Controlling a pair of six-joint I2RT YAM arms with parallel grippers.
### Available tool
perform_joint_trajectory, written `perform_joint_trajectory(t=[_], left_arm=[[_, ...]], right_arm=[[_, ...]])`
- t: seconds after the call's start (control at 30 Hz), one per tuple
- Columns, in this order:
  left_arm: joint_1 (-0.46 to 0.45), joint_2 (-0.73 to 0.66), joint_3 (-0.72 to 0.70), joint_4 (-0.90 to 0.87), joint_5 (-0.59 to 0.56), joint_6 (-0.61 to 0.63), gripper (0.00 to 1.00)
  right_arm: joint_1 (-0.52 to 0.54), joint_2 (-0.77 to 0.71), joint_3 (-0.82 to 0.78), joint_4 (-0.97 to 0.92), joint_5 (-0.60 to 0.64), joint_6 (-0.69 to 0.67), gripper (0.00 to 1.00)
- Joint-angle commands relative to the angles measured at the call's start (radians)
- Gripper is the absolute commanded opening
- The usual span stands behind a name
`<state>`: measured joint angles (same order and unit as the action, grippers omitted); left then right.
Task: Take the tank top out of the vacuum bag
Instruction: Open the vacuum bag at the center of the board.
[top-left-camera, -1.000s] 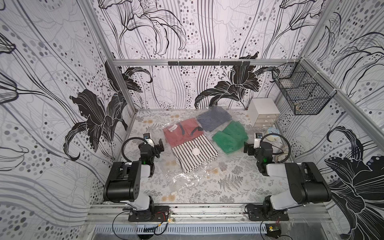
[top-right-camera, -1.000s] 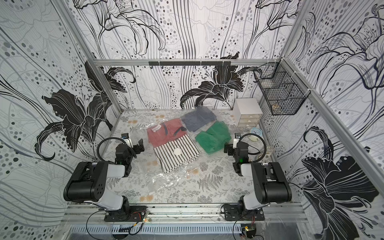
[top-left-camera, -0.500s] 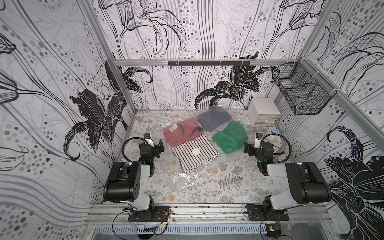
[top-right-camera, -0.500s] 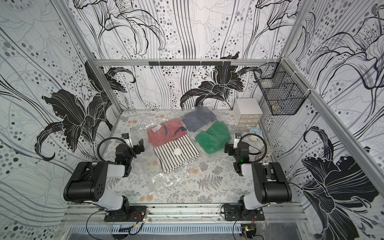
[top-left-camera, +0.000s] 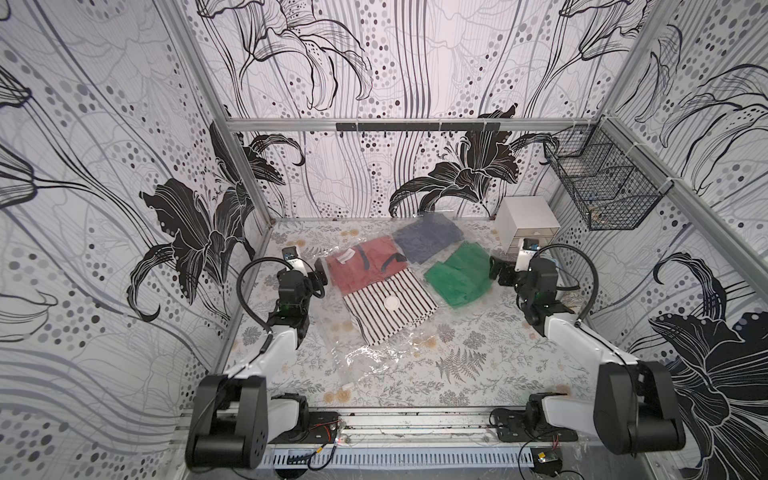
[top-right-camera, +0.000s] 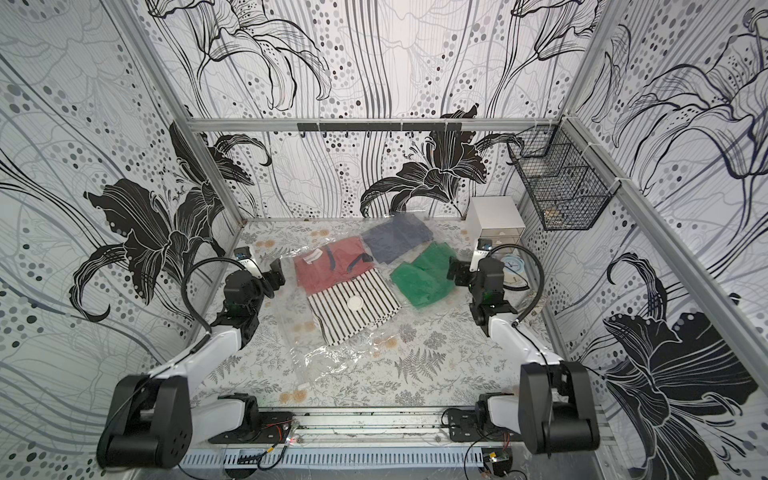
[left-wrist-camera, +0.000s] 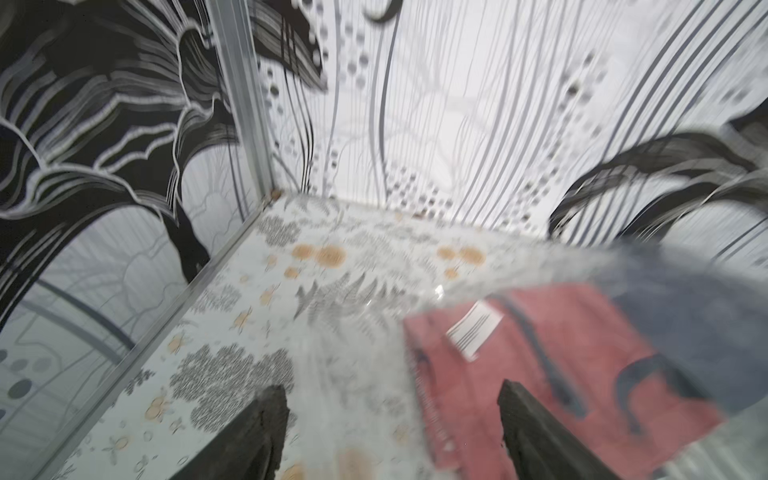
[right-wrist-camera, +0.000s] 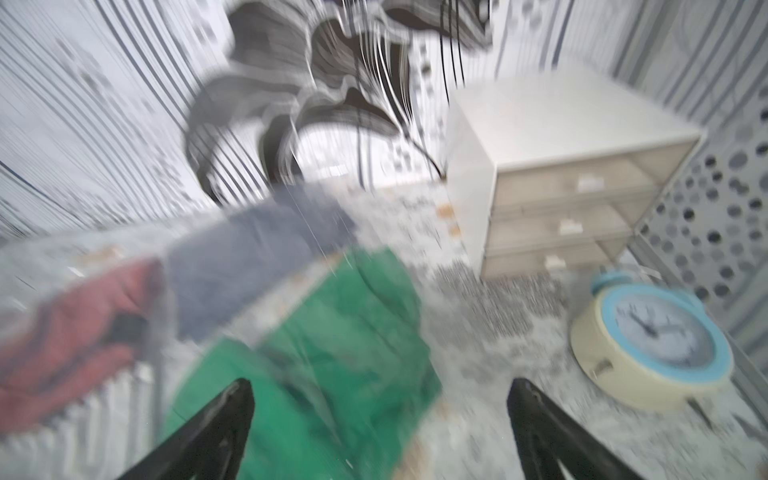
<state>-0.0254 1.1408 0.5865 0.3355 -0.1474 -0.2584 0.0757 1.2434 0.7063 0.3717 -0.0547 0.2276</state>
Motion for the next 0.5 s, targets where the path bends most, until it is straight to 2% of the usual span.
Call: perform_joint_trajectory(t=[0.0,0.03,0.1,0.2,0.33,0.4,0.47], left_arm=[[-0.007,-0.081,0.137,-0.451,-0.073,-0.313,0.82],[-0.007,-0.084,0.191,-0.59,-0.1,-0.387,0.79],[0.002,-0.088,0.26,-0.786,-0.112,-0.484,0.78],[0.074,-0.113,0.278,-0.934,0.006,-0.544,0.76],[0.219,-0.177,0.176,-0.963,0.061,-0.576,0.75],[0.337,-0.196,0.088,-0.891,0.198,-0.593,0.73],[0.38,-0.181,0.033,-0.818,0.317,-0.597,0.65]], right_arm=[[0.063,0.04,0.118,-0.195,-0.305,0.228,0.84],[0.126,0.065,0.177,-0.279,-0.287,0.195,0.82],[0.301,0.112,0.298,-0.445,-0.149,0.075,0.81],[0.521,0.253,0.536,-0.7,0.001,-0.052,0.82],[0.708,0.507,0.873,-0.992,0.083,-0.104,0.84],[0.806,0.637,1.04,-1.106,0.131,-0.156,0.86],[0.87,0.732,1.15,-1.158,0.182,-0.177,0.87]])
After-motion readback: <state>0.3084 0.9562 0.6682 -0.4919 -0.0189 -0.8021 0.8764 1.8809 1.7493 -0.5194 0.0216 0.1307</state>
